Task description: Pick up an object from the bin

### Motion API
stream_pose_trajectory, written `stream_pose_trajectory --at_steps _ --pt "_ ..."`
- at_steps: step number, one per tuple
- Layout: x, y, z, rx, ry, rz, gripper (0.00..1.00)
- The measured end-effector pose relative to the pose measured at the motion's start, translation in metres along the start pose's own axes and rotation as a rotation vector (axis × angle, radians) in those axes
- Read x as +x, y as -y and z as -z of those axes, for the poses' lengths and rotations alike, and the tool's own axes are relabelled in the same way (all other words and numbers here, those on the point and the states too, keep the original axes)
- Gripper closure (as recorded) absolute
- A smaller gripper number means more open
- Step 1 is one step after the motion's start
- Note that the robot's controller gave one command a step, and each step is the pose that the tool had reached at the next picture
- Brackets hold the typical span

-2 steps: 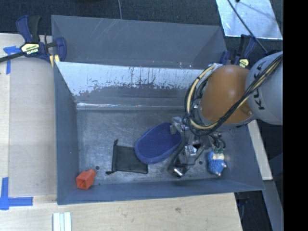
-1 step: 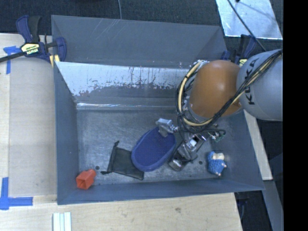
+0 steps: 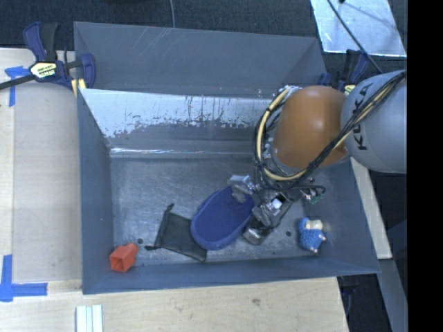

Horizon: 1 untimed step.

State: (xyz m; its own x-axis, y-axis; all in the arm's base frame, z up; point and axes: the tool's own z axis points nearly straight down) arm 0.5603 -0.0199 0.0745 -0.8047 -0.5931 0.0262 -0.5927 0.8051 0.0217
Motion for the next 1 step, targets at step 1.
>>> stream_pose_trajectory --at_steps 1 --pt "0.0096 -0.0030 0.0035 0.005 -0.006 0.018 1.00"
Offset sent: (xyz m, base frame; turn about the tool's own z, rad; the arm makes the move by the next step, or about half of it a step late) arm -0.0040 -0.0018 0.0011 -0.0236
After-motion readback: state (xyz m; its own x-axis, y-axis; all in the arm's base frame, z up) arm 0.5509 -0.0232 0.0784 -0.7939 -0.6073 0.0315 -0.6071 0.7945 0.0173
